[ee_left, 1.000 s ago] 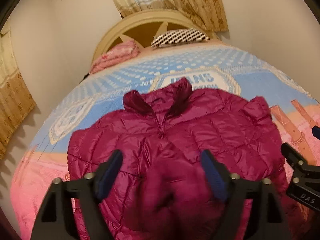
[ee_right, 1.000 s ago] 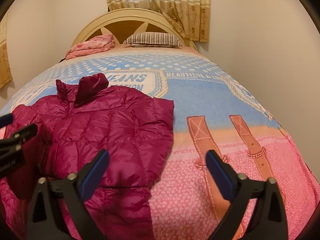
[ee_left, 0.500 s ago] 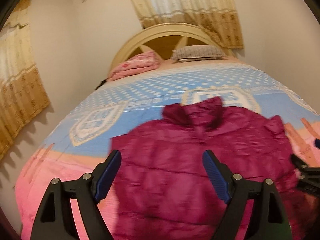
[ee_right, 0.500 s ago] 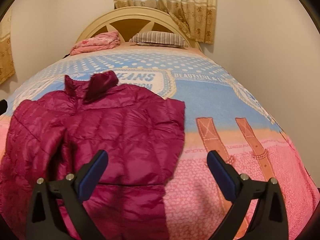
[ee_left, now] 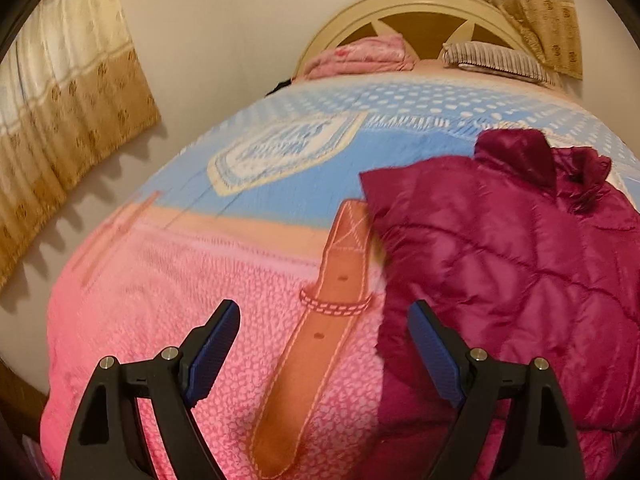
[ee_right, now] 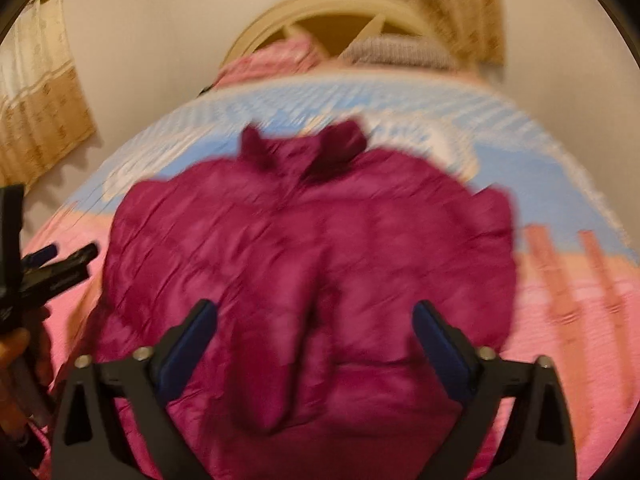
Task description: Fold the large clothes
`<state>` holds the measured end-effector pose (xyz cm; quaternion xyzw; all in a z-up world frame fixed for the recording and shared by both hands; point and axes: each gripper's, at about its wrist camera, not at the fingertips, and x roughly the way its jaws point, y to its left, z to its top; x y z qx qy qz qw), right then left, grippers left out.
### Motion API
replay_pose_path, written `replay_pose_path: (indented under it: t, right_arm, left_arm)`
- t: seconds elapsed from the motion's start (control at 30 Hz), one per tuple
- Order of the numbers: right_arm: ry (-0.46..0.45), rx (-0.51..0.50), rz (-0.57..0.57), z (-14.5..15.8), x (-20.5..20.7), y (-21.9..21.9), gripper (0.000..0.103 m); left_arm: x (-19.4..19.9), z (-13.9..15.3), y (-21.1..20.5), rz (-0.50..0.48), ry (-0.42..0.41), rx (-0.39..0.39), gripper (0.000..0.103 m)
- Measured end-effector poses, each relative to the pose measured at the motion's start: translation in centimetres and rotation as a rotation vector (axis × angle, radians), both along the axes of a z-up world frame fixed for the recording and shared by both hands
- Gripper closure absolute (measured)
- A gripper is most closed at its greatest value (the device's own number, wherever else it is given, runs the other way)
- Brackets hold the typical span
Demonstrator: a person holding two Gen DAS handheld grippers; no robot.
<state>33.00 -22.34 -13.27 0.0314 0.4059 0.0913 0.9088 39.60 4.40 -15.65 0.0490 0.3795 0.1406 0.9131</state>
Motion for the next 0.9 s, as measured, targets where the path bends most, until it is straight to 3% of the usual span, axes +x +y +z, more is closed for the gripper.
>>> replay_pose_path:
  t: [0.03, 0.1, 0.2, 0.37, 0.47, 0.53, 0.67, 0.73, 0.8, 0.9]
  right_arm:
    - [0.044, -0.007, 0.025, -0.8, 0.4, 0.5, 0.075]
    - [0.078, -0.007, 0.041, -1.6, 1.0, 0.7, 0.079]
    - [0.031, -0.013, -0.007, -0.6, 1.0, -0.7, 0.086]
    - [-0.004, -0.052, -0.102, 0.4, 1.6, -3.5, 0.087]
    - [0.046, -0.064, -0.114, -1.0, 2.6, -4.2, 0.075]
    - [0.090, -0.079, -0.133, -2.3, 2.8, -4.6, 0.050]
    - [0.024, -0.041, -0.216, -0.9, 1.2, -6.5, 0.047]
    - [-0.072, -0.056, -0.274, 1.2, 0.2, -6.8, 0.043]
    - [-0.138, -0.056, -0.285, 2.8, -0.3, -6.6, 0.035]
    - [-0.199, -0.035, -0.277, 4.0, -0.1, -5.4, 0.032]
  left_arm:
    - [0.2, -0.1, 0.1, 0.000, 0.004, -0.010, 0.017]
    - [0.3, 0.3, 0.3, 0.000, -0.005, -0.022, 0.017]
    - [0.3, 1.4, 0.6, 0.000, -0.041, -0.026, 0.017]
    - [1.1, 1.5, 0.9, 0.021, -0.036, -0.025, 0.017]
    - [1.7, 1.3, 0.4, 0.021, -0.024, -0.027, 0.017]
    - [1.9, 1.6, -0.3, 0.009, -0.031, -0.035, 0.017]
    - [2.5, 3.0, -2.6, -0.045, -0.074, -0.030, 0.017]
    - [3.1, 3.9, -3.9, -0.078, -0.096, -0.044, 0.017]
    - [4.0, 4.3, -4.9, -0.114, -0.101, -0.081, 0.017]
    - [5.4, 3.9, -6.6, -0.130, -0.100, -0.119, 0.017]
